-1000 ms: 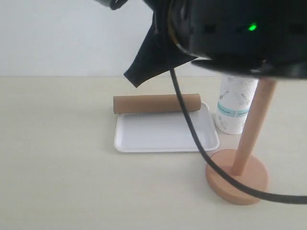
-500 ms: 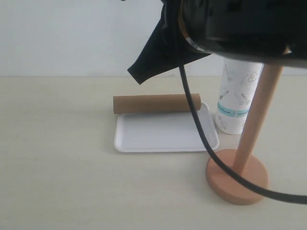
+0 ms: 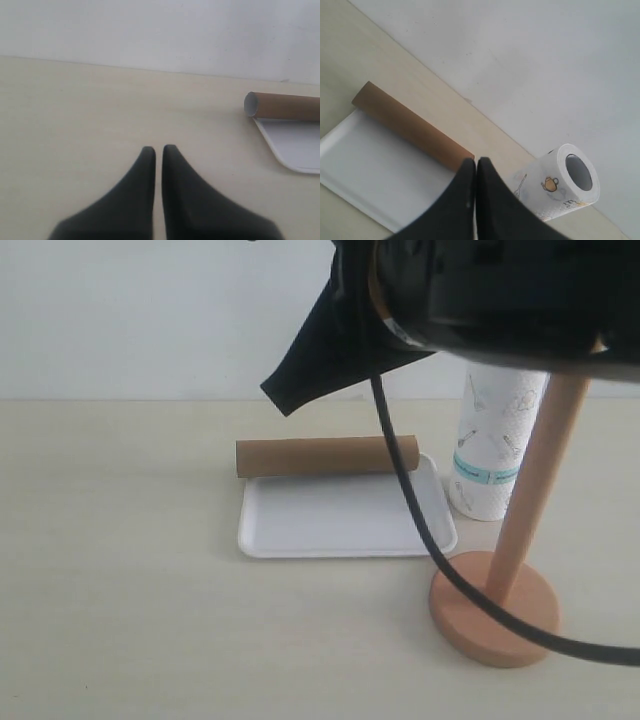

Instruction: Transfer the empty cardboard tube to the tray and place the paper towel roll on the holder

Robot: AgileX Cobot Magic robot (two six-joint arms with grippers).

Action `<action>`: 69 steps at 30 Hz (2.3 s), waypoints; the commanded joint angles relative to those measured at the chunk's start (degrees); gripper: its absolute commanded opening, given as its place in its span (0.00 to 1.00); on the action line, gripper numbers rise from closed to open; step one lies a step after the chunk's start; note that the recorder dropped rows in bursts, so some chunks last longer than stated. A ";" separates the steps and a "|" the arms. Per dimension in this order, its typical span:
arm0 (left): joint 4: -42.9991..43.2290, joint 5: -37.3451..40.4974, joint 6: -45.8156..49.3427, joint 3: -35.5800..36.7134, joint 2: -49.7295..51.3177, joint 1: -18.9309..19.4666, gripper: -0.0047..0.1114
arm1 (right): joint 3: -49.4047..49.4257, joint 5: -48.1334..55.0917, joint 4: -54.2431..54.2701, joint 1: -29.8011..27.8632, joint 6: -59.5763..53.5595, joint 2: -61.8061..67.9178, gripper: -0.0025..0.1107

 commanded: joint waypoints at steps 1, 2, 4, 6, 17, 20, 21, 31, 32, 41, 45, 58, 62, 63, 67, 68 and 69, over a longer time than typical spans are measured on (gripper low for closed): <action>0.19 -0.14 -0.47 0.20 -0.10 0.03 0.08 | -0.07 0.33 1.80 0.09 0.95 -0.63 0.02; 0.19 -0.14 -0.47 0.20 -0.10 0.03 0.08 | -0.09 1.38 3.55 0.09 0.95 -0.63 0.02; 0.19 -0.14 -0.47 0.20 -0.10 0.03 0.08 | 0.63 4.60 6.84 -0.16 2.32 -0.63 0.02; 0.19 -0.14 -0.47 0.20 -0.10 0.03 0.08 | 3.18 6.55 7.17 -0.16 7.49 -0.63 0.02; 0.19 -0.14 -0.47 0.20 -0.10 0.03 0.08 | 28.55 -14.15 6.02 -0.16 23.21 -0.52 0.02; 0.19 -0.14 -0.47 0.20 -0.10 0.03 0.08 | 34.36 -19.36 5.59 -0.16 23.88 -3.00 0.02; 0.19 -0.14 -0.47 0.20 -0.10 0.03 0.08 | 35.21 -20.15 5.32 -0.16 24.53 -4.20 0.02; 0.19 -0.14 -0.47 0.20 -0.10 0.03 0.08 | 51.00 -53.05 1.77 -34.76 34.95 -33.22 0.02; 0.19 -0.14 -0.47 0.20 -0.10 0.03 0.08 | 53.41 -54.29 1.77 -36.72 34.95 -36.05 0.02; 0.19 -0.14 -0.47 0.20 -0.10 0.03 0.08 | 64.51 -55.14 1.77 -45.87 34.95 -64.46 0.02; 0.19 -0.14 -0.47 0.20 -0.10 0.03 0.08 | 67.38 -55.30 1.77 -47.86 34.95 -74.25 0.02; 0.19 -0.14 -0.47 0.20 -0.10 0.03 0.08 | 71.88 -70.29 2.42 -50.92 36.23 -81.18 0.02; 0.19 -0.14 -0.47 0.20 -0.10 0.03 0.08 | 71.88 -63.28 45.04 -50.79 0.29 -81.18 0.02; 0.19 -0.14 -0.47 0.20 -0.10 0.03 0.08 | 71.88 -60.58 60.42 -50.79 -15.10 -81.18 0.02; 0.19 -0.25 -0.47 0.20 -0.10 0.03 0.08 | 71.88 -53.67 74.52 -50.79 -37.32 -81.18 0.02; 0.19 -0.25 -0.47 0.20 -0.10 0.03 0.08 | 71.88 -52.34 74.36 -50.79 -38.64 -81.18 0.02; 0.19 -0.25 -0.47 0.20 -0.10 0.03 0.08 | 71.88 -51.73 73.91 -50.79 -39.52 -81.18 0.02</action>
